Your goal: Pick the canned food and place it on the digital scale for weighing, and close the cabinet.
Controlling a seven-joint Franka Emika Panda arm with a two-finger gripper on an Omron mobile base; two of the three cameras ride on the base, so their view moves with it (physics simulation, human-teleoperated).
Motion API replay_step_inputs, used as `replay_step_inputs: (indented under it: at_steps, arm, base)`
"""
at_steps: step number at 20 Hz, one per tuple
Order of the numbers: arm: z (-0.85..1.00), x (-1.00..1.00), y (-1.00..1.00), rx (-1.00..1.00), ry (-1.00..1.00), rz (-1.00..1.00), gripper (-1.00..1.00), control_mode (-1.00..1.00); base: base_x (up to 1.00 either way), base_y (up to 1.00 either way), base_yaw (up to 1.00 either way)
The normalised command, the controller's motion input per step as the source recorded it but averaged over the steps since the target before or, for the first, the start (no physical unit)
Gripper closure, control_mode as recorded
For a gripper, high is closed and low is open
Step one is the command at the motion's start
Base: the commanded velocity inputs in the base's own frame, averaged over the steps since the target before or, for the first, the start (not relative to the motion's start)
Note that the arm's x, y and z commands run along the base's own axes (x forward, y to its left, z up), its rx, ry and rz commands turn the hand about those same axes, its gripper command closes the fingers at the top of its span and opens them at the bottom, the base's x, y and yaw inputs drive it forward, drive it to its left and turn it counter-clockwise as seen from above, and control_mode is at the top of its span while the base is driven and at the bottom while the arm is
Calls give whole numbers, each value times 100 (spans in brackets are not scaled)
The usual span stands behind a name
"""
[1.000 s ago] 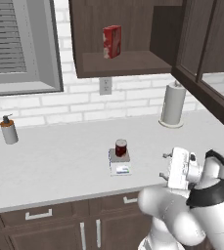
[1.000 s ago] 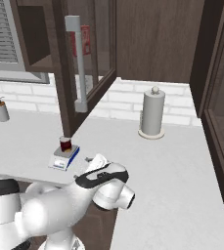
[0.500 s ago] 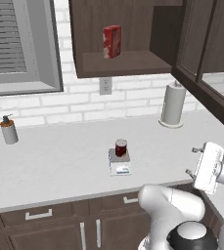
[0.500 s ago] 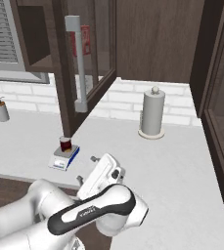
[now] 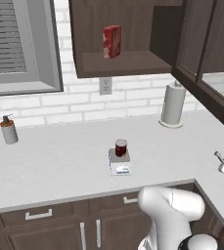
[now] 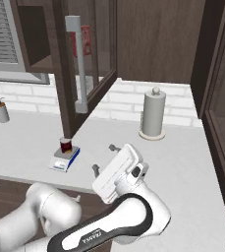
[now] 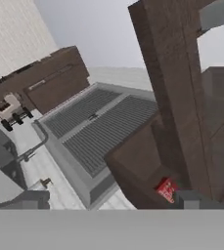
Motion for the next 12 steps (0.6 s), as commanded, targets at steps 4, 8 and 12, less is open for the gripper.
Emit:
replay_step_inputs:
  at_steps: [4,8,12]
  arm:
    - [100,0,-50,0,-29,0,-100,-100]
    - [98,12,-11,0,-22,1,-100,-100]
    - [98,47,37,0,-12,4,-100,-100]
  base:
    - [0,0,0]
    - [0,0,0]
    - [0,0,0]
